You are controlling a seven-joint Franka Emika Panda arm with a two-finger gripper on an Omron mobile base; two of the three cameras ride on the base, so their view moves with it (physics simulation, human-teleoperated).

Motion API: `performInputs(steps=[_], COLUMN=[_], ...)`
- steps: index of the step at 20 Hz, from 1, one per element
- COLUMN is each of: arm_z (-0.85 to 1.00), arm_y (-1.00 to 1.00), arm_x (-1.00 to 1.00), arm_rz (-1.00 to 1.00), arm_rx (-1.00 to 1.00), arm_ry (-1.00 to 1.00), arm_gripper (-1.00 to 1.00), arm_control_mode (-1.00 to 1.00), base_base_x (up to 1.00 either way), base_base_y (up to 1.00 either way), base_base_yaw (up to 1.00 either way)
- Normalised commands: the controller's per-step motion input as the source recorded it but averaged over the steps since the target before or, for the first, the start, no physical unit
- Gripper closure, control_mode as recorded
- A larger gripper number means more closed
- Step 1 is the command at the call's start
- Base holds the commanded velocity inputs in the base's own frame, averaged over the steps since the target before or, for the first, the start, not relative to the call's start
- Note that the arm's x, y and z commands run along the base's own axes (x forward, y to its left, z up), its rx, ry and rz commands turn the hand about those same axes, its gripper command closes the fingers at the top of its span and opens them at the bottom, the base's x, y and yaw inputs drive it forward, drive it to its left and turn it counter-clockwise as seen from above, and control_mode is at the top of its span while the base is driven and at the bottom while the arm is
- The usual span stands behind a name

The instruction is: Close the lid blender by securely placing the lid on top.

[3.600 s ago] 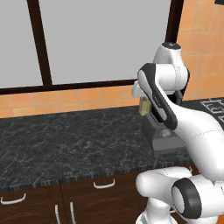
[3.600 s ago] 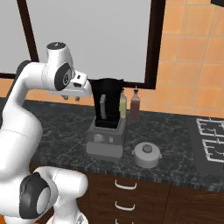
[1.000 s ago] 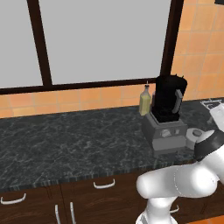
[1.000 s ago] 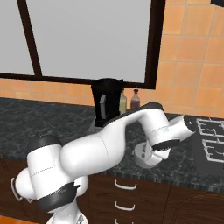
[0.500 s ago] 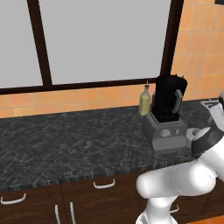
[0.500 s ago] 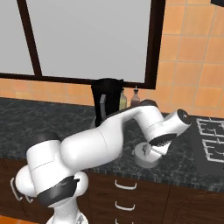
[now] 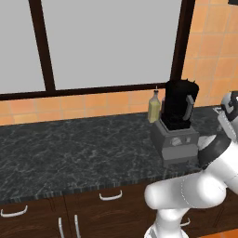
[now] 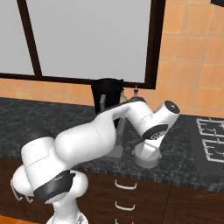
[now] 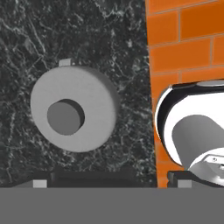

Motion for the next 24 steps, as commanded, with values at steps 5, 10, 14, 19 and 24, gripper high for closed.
performInputs(steps=[5, 10, 14, 19, 24], arm_z=[-0.12, -0.13, -0.27, -0.28, -0.18], arm_y=[0.00, 0.00, 0.00, -0.05, -0.08], arm_x=[0.16, 0.24, 0.31, 0.20, 0.12], arm_rz=[0.00, 0.00, 0.00, 0.00, 0.00], arm_rx=[0.00, -0.01, -0.04, -0.03, -0.01], arm_ry=[0.04, 0.02, 0.01, 0.00, 0.00], arm_gripper=[-1.00, -1.00, -1.00, -1.00, -1.00], arm_control_mode=[-1.00, -1.00, -1.00, -1.00, -1.00], base_base_x=[0.00, 0.00, 0.00, 0.00, 0.00], base_base_y=[0.00, 0.00, 0.00, 0.00, 0.00], base_base_yaw=[0.00, 0.00, 0.00, 0.00, 0.00])
